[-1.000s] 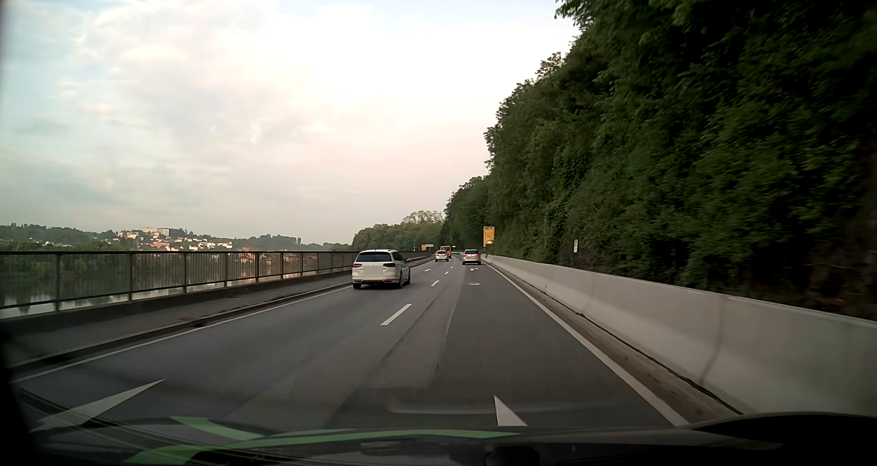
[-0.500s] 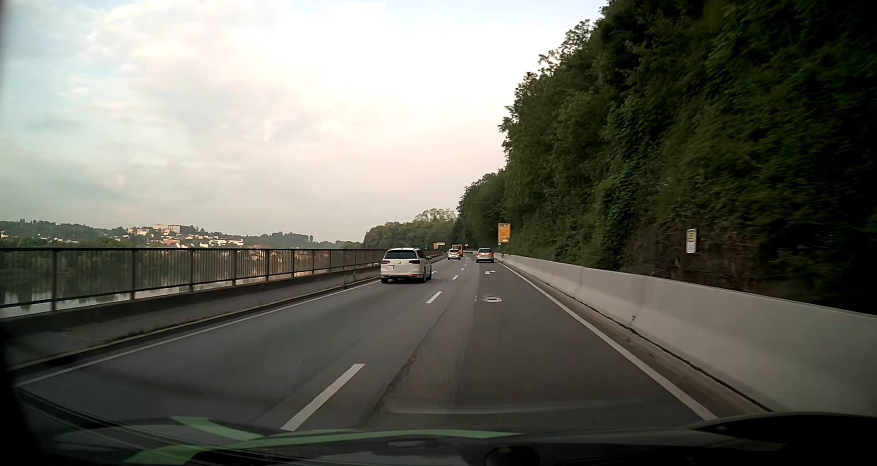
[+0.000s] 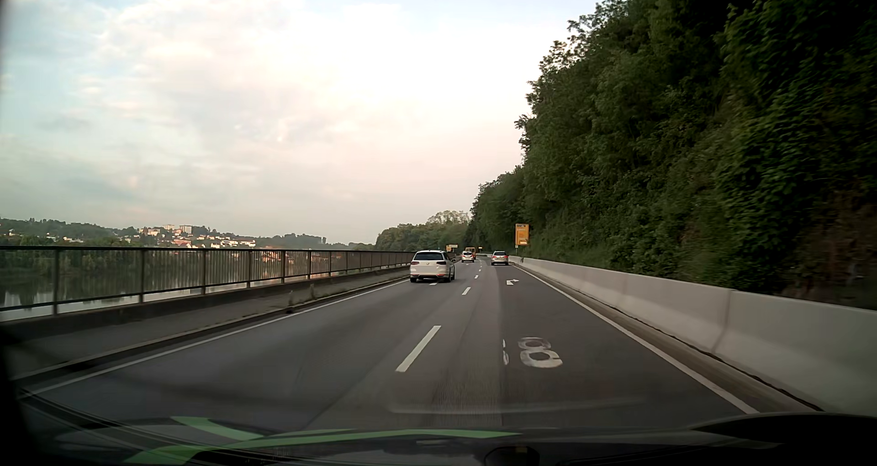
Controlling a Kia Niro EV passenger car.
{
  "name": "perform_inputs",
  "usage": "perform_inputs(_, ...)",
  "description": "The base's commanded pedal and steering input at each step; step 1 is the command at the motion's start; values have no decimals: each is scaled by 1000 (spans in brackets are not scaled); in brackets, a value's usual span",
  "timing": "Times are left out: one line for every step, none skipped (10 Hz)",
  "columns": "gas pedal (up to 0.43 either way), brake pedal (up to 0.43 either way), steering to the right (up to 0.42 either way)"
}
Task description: Follow the waypoints while adhering to traffic rules and regulations
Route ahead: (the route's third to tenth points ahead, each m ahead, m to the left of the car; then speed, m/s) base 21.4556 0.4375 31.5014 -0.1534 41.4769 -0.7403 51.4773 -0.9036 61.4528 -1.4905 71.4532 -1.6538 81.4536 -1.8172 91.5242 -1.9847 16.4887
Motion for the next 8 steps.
perform_inputs(189, 0, -15)
perform_inputs(189, 0, -11)
perform_inputs(197, 0, -9)
perform_inputs(197, 0, -8)
perform_inputs(197, 0, -8)
perform_inputs(197, 0, -8)
perform_inputs(197, 0, -7)
perform_inputs(209, 0, -7)
